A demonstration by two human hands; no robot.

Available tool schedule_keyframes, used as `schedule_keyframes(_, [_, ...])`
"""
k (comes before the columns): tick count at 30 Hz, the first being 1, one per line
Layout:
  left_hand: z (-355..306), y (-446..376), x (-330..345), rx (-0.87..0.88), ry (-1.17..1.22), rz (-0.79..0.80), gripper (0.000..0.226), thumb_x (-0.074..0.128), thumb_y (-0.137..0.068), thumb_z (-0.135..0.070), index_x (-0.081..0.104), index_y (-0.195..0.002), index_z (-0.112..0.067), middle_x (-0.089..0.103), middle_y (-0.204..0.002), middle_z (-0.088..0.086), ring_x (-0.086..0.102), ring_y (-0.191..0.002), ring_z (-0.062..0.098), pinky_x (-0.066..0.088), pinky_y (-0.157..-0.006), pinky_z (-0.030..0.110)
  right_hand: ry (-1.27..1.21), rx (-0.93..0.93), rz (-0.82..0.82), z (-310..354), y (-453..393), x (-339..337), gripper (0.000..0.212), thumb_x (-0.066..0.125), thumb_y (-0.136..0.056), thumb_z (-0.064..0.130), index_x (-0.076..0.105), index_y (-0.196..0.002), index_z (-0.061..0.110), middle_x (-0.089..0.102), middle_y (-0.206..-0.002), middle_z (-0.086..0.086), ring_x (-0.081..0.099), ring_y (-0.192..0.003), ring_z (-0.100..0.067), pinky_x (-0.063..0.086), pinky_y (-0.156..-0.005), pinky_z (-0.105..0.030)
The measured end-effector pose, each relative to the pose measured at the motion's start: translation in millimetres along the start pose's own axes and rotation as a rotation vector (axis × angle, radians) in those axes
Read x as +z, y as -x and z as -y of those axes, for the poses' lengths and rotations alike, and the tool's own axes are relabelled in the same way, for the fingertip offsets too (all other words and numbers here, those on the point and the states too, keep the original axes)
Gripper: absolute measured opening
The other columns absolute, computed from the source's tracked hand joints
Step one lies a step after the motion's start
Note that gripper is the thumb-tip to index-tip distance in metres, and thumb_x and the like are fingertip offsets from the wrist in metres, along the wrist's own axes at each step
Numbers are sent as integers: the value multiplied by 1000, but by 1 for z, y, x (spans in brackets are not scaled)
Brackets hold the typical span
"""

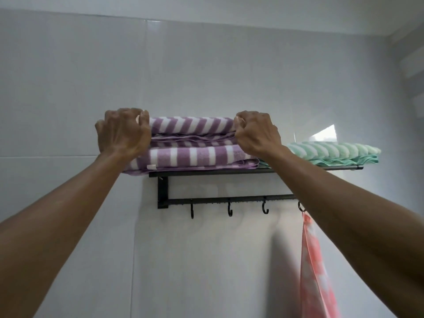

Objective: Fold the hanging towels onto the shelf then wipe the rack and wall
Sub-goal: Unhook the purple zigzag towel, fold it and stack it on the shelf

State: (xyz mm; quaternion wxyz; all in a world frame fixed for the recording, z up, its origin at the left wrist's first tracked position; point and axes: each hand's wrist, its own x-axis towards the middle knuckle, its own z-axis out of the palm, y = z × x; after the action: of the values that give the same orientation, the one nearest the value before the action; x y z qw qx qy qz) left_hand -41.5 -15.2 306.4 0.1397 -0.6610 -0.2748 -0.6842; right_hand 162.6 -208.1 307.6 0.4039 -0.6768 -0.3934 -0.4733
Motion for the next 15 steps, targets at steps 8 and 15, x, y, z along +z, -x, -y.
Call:
schedule_keyframes(8, [-53, 42, -31, 4, 81, 69, 48, 32, -101, -39, 68, -118, -11, 66, -117, 25, 57, -107, 45, 43, -93, 52, -5, -19, 117, -21, 44, -56, 41, 38, -103, 33, 63, -129, 12, 63, -127, -17, 58, -112, -34, 49, -88, -41])
schedule_keyframes(15, [-132, 102, -51, -69, 210, 187, 45, 33, -101, -39, 67, -106, -10, 65, -111, 23, 57, -97, 39, 42, -79, 45, -8, -12, 252, -73, 91, -130, 36, 46, -101, 31, 66, -125, 14, 65, -131, -12, 59, -118, -29, 48, -95, -37])
